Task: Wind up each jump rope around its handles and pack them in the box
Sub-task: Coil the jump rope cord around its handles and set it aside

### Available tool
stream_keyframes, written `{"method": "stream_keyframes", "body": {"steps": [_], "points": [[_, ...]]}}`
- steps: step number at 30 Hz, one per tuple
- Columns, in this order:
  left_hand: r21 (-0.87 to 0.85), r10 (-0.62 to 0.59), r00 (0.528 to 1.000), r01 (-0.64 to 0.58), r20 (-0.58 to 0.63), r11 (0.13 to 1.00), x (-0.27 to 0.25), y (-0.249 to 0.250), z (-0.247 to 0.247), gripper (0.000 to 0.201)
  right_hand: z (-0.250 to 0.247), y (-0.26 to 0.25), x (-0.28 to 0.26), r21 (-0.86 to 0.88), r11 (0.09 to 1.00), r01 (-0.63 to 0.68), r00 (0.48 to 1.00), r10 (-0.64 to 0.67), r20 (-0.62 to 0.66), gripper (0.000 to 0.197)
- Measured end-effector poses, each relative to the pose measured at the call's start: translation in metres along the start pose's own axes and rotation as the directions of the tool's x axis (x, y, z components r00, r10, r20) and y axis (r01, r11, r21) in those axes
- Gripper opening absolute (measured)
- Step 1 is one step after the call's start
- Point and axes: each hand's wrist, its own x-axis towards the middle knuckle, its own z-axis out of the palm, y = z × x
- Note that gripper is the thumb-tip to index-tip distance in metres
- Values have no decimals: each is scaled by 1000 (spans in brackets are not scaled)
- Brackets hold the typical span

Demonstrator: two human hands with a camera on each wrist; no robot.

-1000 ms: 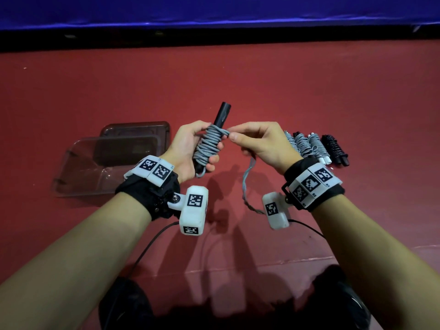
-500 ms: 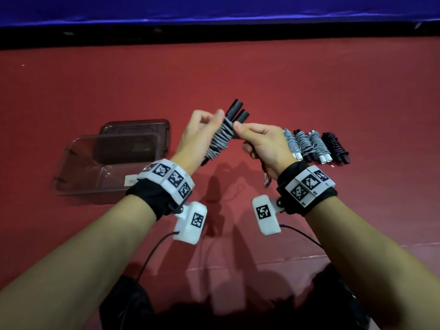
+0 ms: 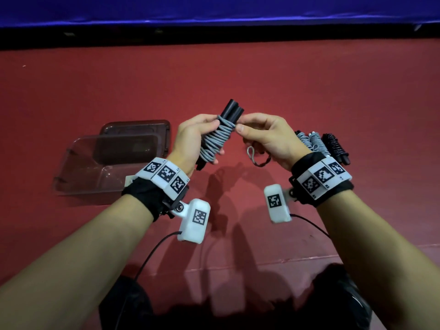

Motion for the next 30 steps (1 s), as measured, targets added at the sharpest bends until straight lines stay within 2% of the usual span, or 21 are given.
{"method": "stream_keyframes", "body": {"steps": [2, 4, 5, 7, 9, 10, 13, 15, 16, 18, 21, 22, 25, 28, 30], "points": [[-41, -117, 985, 123, 123, 992, -4, 6, 2, 22, -2, -3, -1, 62, 998, -5, 997, 0, 79, 30], [-46, -258, 931, 279, 259, 959, -6, 12, 0, 32, -1, -4, -3, 93, 995, -33, 982, 15, 188, 39], [-44, -302, 903, 330, 306, 943, -7, 14, -1, 35, 0, -4, -4, 107, 993, -38, 978, 15, 209, 40], [-49, -335, 878, 373, 343, 927, -8, 14, -3, 37, 3, -5, -7, 98, 995, -19, 987, 3, 164, 38], [-48, -324, 891, 357, 317, 933, -8, 11, -1, 36, 7, -4, -7, 41, 999, 8, 998, -11, 64, 33], [-38, -290, 913, 313, 287, 949, -7, 7, 2, 34, 9, -4, -7, 18, 1000, 11, 1000, -11, -1, 29], [119, -54, 985, 35, 162, 992, -1, -8, 5, 23, 9, 1, -4, 21, 1000, -10, 980, 14, -197, 27], [315, 70, 989, -107, 126, 943, 1, -14, 2, 27, 12, 4, -3, -2, 999, -40, 963, 38, -266, 38], [364, 99, 989, -132, 109, 922, 2, -15, 1, 28, 16, 5, -4, -19, 998, -62, 957, 54, -285, 42], [354, 94, 993, -111, 66, 929, 3, -16, 0, 29, 18, 6, -4, -43, 996, -83, 957, 67, -281, 42], [257, 34, 999, -38, 21, 966, 4, -16, 1, 11, 14, 8, -3, -68, 998, -6, 993, -2, -120, 20], [201, -1, 1000, -3, 17, 980, 4, -15, 1, 11, 12, 7, -3, -71, 997, 3, 998, -8, -69, 15], [5, -116, 993, 116, 28, 993, 5, -8, 0, 29, 10, 8, -4, -65, 998, 14, 1000, -16, -17, 32], [-71, -207, 976, 212, 67, 975, 4, 0, -1, 37, 9, 10, -3, -43, 999, -7, 1000, 7, 4, 29], [-63, -217, 973, 222, 78, 973, 4, 2, -1, 38, 7, 10, -2, 23, 998, -61, 998, 60, 15, 24]]}}
